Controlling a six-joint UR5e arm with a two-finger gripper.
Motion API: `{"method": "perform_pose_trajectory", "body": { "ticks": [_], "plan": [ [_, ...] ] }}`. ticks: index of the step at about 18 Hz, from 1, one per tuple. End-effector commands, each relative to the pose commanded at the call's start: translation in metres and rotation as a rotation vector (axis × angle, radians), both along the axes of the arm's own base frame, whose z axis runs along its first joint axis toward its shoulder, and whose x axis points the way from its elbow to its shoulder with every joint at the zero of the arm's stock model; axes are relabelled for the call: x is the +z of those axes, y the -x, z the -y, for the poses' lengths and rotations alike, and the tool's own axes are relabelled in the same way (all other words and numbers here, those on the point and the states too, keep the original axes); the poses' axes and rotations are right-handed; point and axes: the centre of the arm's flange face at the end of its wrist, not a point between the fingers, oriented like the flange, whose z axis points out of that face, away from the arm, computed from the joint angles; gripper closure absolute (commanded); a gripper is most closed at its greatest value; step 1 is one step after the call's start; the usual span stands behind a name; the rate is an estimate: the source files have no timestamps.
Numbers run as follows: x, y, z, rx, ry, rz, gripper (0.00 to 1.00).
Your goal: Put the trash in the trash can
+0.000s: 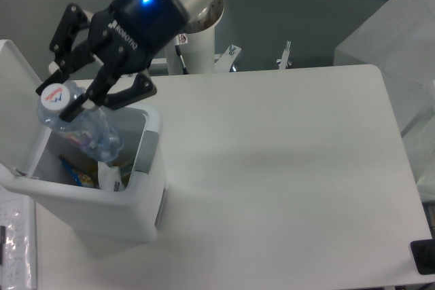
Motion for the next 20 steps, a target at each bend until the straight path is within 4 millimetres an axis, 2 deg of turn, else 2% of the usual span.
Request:
{"method": "perform_pose_trajectory", "body": {
  "ticks": [2, 3, 4, 6, 8, 11, 13, 16, 20],
  "plan": [
    [-0.017, -0.008, 0.001, -0.022, 0.007, -0.006, 0.58],
    [-0.026, -0.008, 0.001, -0.029, 0.010, -0.014, 0.40],
    [-0.031, -0.009, 0.000, -0.037, 0.008, -0.021, 0.27],
    [-0.033, -0.010, 0.001, -0.041, 0.007, -0.027, 0.10],
    [-0.034, -0.009, 0.002, -0.040, 0.006, -0.031, 0.00],
    [-0.036, -0.005, 0.001, -0.036, 0.009, -0.028, 0.00],
    [-0.033, 0.007, 0.006, -0.014, 0.005, -0.032, 0.00],
    [-0.026, 0.045, 0.022, 0.054, -0.001, -0.048, 0.00],
    [-0.044, 0.113, 0.063, 0.182, 0.025, -0.023, 0.00]
  ]
}}
